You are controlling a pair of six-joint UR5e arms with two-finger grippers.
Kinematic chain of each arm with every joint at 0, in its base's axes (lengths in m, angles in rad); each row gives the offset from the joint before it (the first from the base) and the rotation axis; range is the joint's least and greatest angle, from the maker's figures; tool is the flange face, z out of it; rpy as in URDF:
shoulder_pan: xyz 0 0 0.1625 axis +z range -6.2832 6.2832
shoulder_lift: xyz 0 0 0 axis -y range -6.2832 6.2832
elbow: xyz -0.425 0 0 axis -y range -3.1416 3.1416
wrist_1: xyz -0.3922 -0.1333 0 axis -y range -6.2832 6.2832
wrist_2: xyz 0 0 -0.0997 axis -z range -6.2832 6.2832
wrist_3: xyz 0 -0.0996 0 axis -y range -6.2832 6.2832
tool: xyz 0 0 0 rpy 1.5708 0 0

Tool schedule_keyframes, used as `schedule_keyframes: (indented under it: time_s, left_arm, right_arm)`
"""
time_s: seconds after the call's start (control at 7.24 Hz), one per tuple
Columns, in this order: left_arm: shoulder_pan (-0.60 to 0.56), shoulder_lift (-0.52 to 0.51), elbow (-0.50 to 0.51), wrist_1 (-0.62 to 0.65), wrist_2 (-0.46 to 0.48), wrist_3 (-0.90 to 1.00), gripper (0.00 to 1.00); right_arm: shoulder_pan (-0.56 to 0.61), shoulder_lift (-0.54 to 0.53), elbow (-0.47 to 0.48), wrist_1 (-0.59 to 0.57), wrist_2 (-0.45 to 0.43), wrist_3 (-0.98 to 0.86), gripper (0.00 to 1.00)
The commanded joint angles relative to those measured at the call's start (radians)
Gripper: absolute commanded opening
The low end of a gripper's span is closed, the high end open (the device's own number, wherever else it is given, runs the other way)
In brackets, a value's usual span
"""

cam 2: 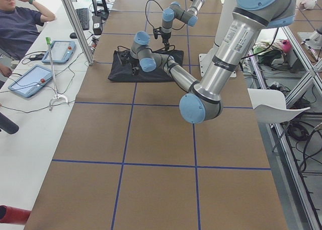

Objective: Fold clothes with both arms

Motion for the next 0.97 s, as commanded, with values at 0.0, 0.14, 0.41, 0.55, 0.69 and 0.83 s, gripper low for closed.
schedule_keyframes:
  time_s: [0.0, 0.14, 0.41, 0.55, 0.69, 0.83]
  left_arm:
    - [0.000, -0.003, 0.003, -0.001, -0.002, 0.000, 1.00]
    - [0.000, -0.003, 0.005, -0.001, -0.002, 0.000, 1.00]
    - [0.000, -0.003, 0.003, -0.001, -0.002, 0.000, 1.00]
    - [0.002, -0.004, 0.003, 0.001, -0.002, 0.000, 1.00]
    - [0.002, -0.004, 0.003, 0.001, -0.003, 0.000, 1.00]
    - [0.002, -0.004, 0.003, -0.001, -0.003, 0.000, 1.00]
  right_arm:
    - [0.002, 0.009, -0.031, 0.000, -0.001, -0.023, 1.00]
    - [0.010, 0.007, -0.047, -0.001, 0.002, -0.026, 1.00]
    - [0.019, -0.004, -0.049, -0.003, 0.010, -0.027, 1.00]
    - [0.021, -0.005, -0.052, -0.003, 0.011, -0.027, 1.00]
    - [0.024, -0.005, -0.054, -0.004, 0.010, -0.043, 1.00]
    - [0.027, -0.007, -0.052, -0.006, 0.010, -0.049, 1.00]
